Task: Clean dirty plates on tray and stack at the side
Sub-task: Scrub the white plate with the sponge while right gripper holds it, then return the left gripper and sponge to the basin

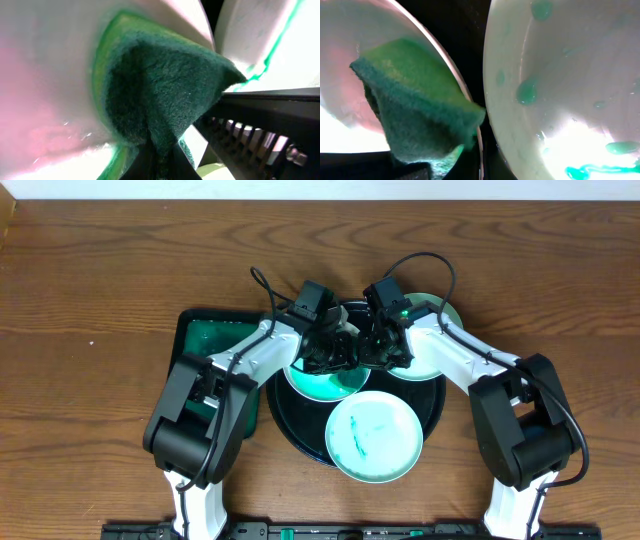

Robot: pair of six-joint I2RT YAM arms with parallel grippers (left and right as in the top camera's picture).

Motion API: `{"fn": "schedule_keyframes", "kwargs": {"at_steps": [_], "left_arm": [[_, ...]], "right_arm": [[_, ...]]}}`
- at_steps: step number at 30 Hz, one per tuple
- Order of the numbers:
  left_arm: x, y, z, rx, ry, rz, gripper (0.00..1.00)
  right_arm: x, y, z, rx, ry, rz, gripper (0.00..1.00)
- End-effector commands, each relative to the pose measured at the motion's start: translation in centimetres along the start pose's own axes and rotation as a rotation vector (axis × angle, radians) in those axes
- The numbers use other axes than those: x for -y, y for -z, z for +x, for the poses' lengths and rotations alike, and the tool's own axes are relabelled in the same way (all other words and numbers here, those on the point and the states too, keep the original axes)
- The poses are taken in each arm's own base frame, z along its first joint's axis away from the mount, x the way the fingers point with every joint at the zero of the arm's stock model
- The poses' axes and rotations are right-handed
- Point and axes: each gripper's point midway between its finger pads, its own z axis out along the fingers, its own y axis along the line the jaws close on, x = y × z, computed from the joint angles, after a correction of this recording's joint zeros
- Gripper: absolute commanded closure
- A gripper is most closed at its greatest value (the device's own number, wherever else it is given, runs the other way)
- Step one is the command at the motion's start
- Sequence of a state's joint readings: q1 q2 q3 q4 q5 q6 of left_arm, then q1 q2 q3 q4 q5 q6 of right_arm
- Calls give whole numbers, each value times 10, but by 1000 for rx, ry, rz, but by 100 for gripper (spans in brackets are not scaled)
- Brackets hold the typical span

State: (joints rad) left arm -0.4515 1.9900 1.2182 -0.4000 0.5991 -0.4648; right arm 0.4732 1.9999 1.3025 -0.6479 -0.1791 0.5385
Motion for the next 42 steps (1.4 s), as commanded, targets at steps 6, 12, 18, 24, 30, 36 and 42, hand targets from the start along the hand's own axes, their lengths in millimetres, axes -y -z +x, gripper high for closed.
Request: {"fn": "schedule_keyframes", "kwargs": {"at_steps": [6, 12, 18, 24, 30, 36, 42], "left_arm": [[-113, 41, -2, 72, 214, -476, 93], [-149, 81, -5, 153, 196, -744, 93], [-141, 102, -4, 188, 201, -763, 93], [-105, 137, -9, 288, 180, -659, 93], [-83, 191, -2, 395, 152, -614, 93], [-128, 226, 4, 433, 288, -687, 93], [-197, 215, 19, 373, 459, -744, 93]], "right_arm": [[0, -2, -2, 8, -1, 14, 99], [0, -2, -2, 7, -1, 15, 99], [0, -2, -2, 7, -1, 15, 99], [0, -2, -2, 8, -1, 14, 99], [1, -2, -2, 8, -2, 15, 99], [1, -2, -6, 27, 0, 22, 99], [0, -2, -13, 59, 51, 23, 99]]}}
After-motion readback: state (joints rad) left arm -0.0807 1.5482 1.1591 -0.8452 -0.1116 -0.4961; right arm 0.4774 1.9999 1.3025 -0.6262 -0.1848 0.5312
